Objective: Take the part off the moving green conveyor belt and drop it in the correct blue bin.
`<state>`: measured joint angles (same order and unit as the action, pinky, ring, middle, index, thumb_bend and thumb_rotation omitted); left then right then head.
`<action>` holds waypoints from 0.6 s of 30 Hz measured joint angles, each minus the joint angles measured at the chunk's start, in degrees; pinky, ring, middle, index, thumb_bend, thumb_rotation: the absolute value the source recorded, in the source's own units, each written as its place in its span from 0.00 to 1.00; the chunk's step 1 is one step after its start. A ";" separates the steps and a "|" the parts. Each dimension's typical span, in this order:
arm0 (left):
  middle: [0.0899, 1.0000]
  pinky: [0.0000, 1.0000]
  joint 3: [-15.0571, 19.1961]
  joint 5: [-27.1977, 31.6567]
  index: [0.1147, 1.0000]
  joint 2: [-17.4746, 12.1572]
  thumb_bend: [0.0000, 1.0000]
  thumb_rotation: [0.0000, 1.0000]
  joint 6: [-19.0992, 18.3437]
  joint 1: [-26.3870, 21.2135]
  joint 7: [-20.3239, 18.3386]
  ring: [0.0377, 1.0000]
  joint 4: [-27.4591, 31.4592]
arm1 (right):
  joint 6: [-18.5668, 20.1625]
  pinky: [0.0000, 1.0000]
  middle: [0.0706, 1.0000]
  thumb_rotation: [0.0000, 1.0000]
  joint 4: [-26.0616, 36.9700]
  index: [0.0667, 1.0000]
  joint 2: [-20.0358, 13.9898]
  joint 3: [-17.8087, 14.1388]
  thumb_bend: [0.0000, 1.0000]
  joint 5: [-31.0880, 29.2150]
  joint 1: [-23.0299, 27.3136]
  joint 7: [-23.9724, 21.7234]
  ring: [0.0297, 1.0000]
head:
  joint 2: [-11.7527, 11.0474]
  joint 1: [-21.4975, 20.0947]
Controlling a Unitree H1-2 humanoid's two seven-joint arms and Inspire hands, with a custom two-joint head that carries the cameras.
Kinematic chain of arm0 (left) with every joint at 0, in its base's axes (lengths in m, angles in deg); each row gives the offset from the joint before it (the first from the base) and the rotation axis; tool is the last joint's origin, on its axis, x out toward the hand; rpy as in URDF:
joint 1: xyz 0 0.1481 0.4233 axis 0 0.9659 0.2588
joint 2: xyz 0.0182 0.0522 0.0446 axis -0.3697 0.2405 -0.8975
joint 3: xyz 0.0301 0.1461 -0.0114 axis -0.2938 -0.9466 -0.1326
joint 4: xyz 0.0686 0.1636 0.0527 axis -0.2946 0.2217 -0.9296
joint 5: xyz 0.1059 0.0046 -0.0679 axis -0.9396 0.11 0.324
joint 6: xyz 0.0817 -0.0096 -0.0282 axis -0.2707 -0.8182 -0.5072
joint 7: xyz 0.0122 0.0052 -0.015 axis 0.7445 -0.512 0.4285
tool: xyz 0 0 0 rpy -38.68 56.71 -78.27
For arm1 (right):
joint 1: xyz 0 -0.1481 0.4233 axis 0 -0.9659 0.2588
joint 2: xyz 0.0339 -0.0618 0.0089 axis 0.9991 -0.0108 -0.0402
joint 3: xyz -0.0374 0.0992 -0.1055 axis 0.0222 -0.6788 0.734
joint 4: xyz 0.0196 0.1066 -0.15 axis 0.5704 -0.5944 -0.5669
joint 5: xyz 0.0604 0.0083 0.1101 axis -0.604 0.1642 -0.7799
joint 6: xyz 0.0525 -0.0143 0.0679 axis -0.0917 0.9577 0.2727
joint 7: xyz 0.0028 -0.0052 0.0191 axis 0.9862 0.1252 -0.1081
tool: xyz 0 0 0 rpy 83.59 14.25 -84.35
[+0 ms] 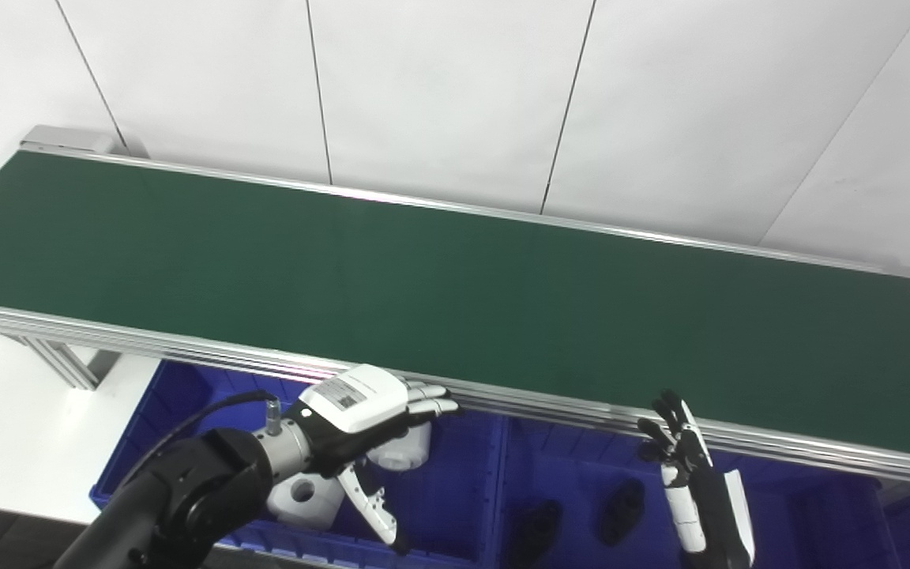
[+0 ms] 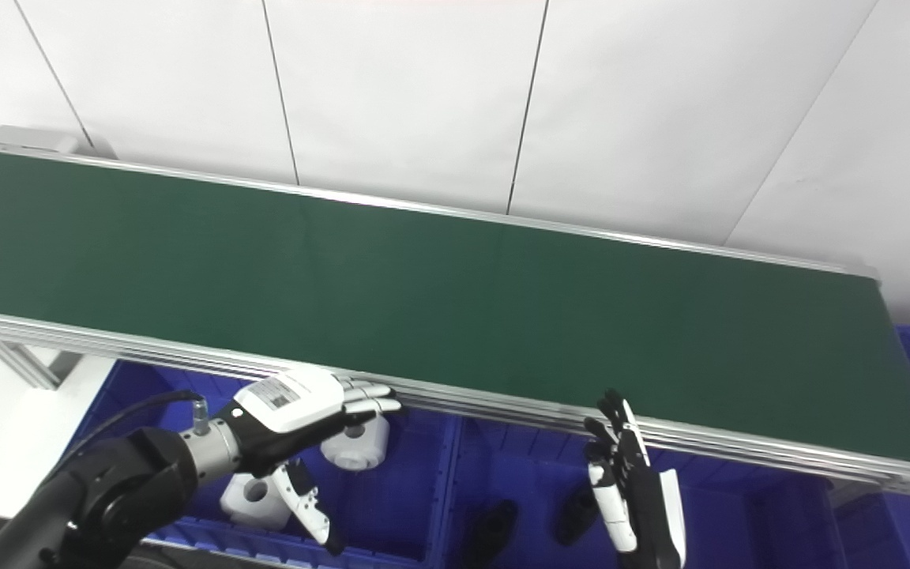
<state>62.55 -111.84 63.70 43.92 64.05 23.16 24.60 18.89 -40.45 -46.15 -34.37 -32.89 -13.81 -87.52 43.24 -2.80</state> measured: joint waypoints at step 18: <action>1.00 1.00 20.49 45.29 1.00 24.03 0.82 0.80 -3.96 8.99 18.36 1.00 -16.48 | 2.05 0.83 0.96 0.99 -1.20 0.96 6.56 3.96 0.90 7.92 0.38 2.18 0.88 | -2.20 -18.73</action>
<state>83.04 -66.55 87.74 39.96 73.03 41.52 8.12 20.94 -41.65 -39.59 -30.42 -24.97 -13.43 -85.34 41.05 -21.53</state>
